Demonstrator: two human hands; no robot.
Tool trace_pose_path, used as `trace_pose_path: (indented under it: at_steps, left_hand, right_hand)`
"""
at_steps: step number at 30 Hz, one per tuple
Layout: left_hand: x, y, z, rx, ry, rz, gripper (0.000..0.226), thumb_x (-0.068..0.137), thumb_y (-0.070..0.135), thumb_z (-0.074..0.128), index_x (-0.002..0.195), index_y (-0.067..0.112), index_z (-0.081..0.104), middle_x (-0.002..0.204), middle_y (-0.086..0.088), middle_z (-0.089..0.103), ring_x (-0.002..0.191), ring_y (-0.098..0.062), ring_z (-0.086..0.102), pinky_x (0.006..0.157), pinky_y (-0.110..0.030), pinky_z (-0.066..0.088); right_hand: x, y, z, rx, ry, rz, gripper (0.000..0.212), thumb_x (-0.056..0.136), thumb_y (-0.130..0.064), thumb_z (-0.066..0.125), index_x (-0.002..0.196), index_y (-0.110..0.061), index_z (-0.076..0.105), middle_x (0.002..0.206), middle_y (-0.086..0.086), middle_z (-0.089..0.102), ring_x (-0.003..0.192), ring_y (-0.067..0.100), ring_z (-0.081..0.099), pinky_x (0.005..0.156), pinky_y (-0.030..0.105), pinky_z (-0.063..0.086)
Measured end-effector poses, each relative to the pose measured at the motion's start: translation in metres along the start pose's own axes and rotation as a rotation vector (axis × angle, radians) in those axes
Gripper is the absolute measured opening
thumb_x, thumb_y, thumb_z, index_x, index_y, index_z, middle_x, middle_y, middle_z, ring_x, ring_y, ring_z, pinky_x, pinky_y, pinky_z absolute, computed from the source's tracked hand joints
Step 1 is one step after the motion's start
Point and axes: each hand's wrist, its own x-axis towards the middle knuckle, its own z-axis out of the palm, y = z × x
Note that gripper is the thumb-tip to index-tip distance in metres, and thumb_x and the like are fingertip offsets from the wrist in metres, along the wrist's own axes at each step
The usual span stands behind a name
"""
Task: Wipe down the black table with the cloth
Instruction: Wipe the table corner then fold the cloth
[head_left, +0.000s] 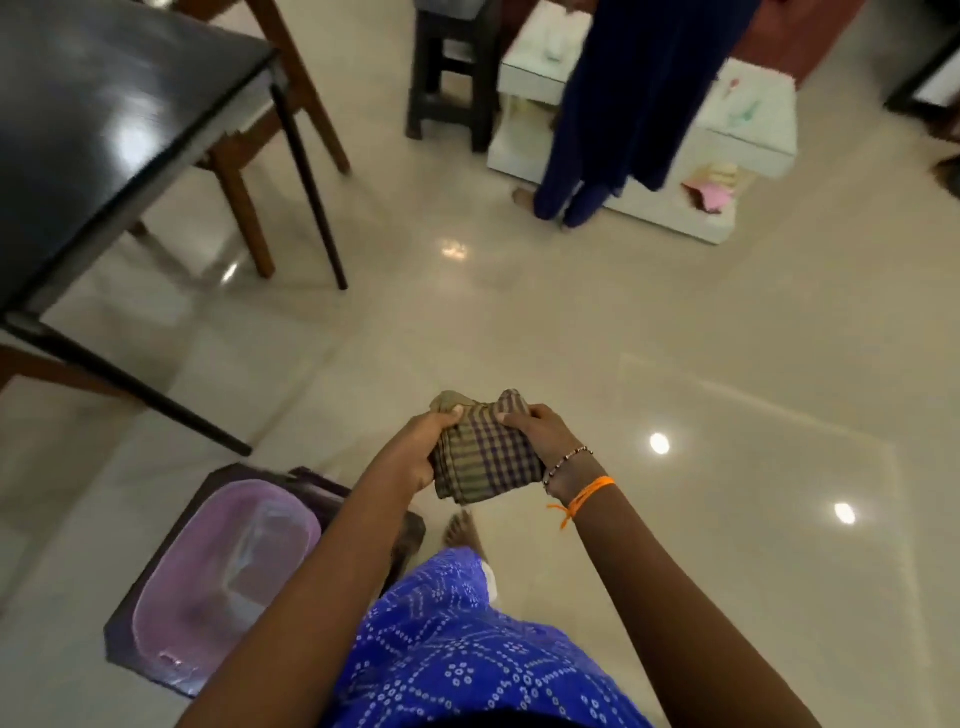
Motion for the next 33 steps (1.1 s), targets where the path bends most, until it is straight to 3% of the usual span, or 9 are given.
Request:
trace_pose_path:
  at_steps: [3,5,9,13,18,22,25,28,33]
  left_hand:
    - [0.017,0.051,-0.009,-0.106,0.06,0.049,0.024,0.093,0.029,0.052,0.091,0.008,0.064,0.086,-0.007,0.068,0.076,-0.02,0.066,0.052,-0.029,0.052]
    - [0.023,0.078,-0.015,-0.206,0.097,0.076,0.025,0.094,0.029,0.05,0.087,0.01,0.064,0.083,-0.005,0.069,0.073,-0.018,0.066,0.049,-0.027,0.052]
    - [0.036,0.121,-0.032,-0.374,0.173,0.163,0.024,0.095,0.029,0.047,0.093,0.01,0.062,0.091,-0.007,0.067,0.082,-0.02,0.065,0.061,-0.033,0.053]
    - [0.05,0.162,-0.056,-0.515,0.289,0.181,0.024,0.094,0.027,0.049,0.1,0.007,0.061,0.098,-0.01,0.066,0.088,-0.024,0.063,0.074,-0.037,0.051]
    - [0.067,0.21,-0.083,-0.591,0.407,0.272,0.027,0.089,0.021,0.058,0.111,0.006,0.062,0.109,-0.012,0.067,0.098,-0.026,0.064,0.087,-0.038,0.05]
    - [0.075,0.244,-0.089,-0.592,0.48,0.332,0.02,0.087,0.009,0.059,0.108,0.011,0.061,0.118,-0.017,0.064,0.1,-0.028,0.063,0.086,-0.04,0.052]
    - [0.085,0.258,-0.097,-0.492,0.515,0.324,0.04,0.086,0.0,0.055,0.122,0.017,0.047,0.123,-0.013,0.059,0.113,-0.032,0.055,0.096,-0.051,0.046]
    - [0.085,0.256,-0.102,-0.555,0.568,0.314,0.06,0.085,-0.005,0.052,0.13,0.03,0.034,0.126,-0.01,0.053,0.118,-0.031,0.049,0.093,-0.049,0.047]
    - [0.077,0.217,-0.105,-0.88,0.719,0.335,0.048,0.086,0.001,0.053,0.13,0.017,0.041,0.125,-0.013,0.056,0.112,-0.029,0.054,0.094,-0.047,0.046]
  right_hand:
    - [0.043,-0.057,0.02,-0.069,-0.093,-0.048,0.042,0.086,-0.024,0.064,0.12,-0.004,0.049,0.124,0.019,0.055,0.095,0.03,0.057,0.068,0.033,0.05]
    - [0.063,-0.088,0.032,-0.1,-0.145,-0.079,0.038,0.087,-0.023,0.064,0.118,-0.004,0.052,0.122,0.018,0.057,0.095,0.029,0.058,0.073,0.034,0.051]
    - [0.105,-0.142,0.064,-0.188,-0.234,-0.101,0.029,0.089,-0.022,0.06,0.111,-0.003,0.057,0.118,0.018,0.06,0.102,0.033,0.06,0.086,0.043,0.051]
    - [0.146,-0.192,0.109,-0.256,-0.389,-0.059,0.012,0.088,-0.012,0.057,0.099,-0.008,0.056,0.106,0.014,0.058,0.081,0.024,0.057,0.067,0.03,0.047]
    - [0.195,-0.241,0.167,-0.314,-0.588,-0.01,0.017,0.086,0.0,0.047,0.102,-0.005,0.05,0.102,0.015,0.055,0.087,0.029,0.054,0.067,0.031,0.043]
    - [0.222,-0.277,0.201,-0.353,-0.689,-0.011,0.038,0.085,0.007,0.041,0.122,-0.003,0.044,0.104,0.014,0.053,0.089,0.028,0.054,0.066,0.032,0.044]
    - [0.237,-0.296,0.222,-0.419,-0.767,-0.014,0.044,0.086,0.01,0.04,0.127,-0.005,0.042,0.1,0.013,0.054,0.078,0.024,0.055,0.063,0.031,0.044]
    - [0.25,-0.303,0.249,-0.531,-0.826,0.008,0.042,0.085,0.011,0.038,0.122,-0.008,0.044,0.094,0.012,0.055,0.073,0.021,0.054,0.062,0.029,0.044]
    - [0.243,-0.285,0.289,-0.733,-0.959,0.053,0.037,0.081,0.013,0.035,0.107,-0.009,0.05,0.083,0.007,0.056,0.07,0.019,0.052,0.058,0.028,0.041]
